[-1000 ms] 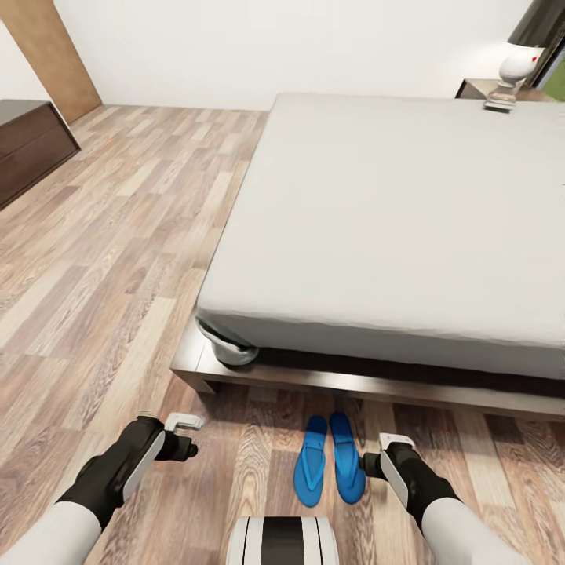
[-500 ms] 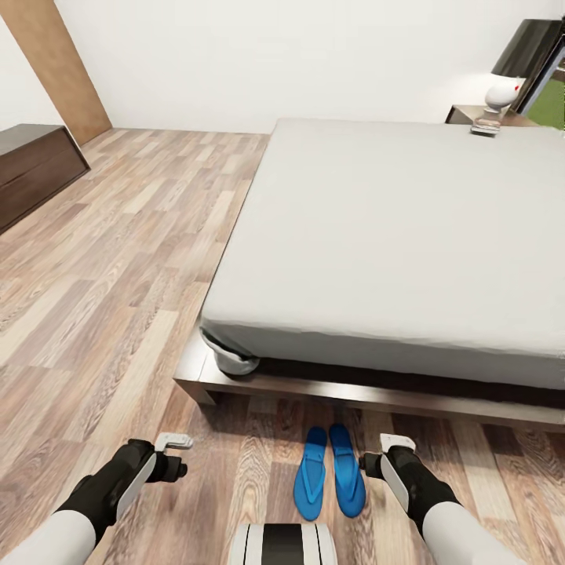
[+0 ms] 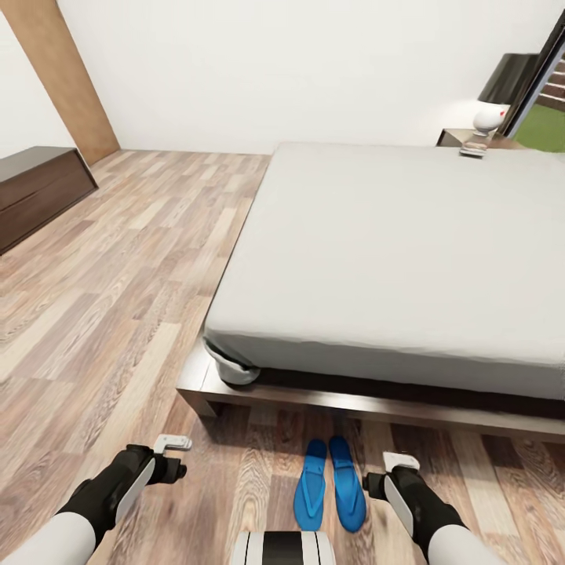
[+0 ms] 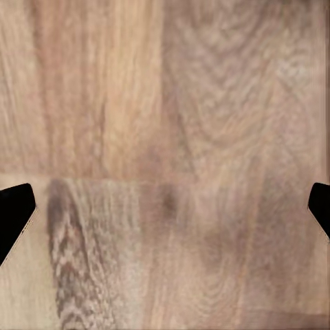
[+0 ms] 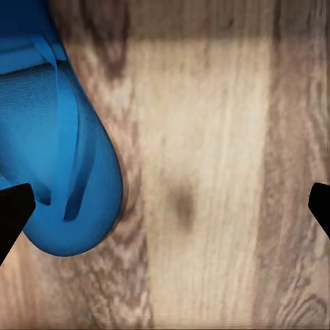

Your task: In the bedroom, move the book from the bed onto either nightstand, and place the two sandals side by side next to the bed.

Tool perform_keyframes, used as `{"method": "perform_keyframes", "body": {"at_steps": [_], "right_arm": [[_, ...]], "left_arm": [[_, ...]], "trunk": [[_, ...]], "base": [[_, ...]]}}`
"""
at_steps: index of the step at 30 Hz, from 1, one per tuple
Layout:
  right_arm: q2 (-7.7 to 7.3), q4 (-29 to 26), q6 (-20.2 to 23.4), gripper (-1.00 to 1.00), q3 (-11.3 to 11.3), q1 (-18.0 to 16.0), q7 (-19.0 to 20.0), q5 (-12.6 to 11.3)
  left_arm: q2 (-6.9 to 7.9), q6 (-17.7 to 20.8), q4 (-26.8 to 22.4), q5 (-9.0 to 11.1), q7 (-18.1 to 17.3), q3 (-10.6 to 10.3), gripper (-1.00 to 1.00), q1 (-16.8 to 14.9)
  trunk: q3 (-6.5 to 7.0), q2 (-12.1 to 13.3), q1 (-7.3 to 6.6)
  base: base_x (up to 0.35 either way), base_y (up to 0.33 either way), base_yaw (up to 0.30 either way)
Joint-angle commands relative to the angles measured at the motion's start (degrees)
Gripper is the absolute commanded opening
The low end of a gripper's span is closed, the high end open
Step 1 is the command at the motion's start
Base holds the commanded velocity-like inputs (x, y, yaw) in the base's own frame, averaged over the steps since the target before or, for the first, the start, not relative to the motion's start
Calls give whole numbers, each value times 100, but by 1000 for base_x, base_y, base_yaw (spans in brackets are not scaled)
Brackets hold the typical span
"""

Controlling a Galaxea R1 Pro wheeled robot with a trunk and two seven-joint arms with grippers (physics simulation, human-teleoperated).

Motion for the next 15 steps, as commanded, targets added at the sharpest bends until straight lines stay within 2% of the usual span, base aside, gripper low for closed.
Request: {"method": "perform_keyframes", "body": {"at_steps": [1,15], "right_arm": [[5,-12,-13,100,-20,43,-28,-32],[-166,151,-175,100,-33,225,-27,-64]], "left_arm": [[8,5,-4,40,14,-31,100,-2],[-17,-184,12,6,46,-47,100,-3]], "trunk": [[19,0,-3],[329,19,-39]], "base": [[0,0,0],[0,0,0]]}}
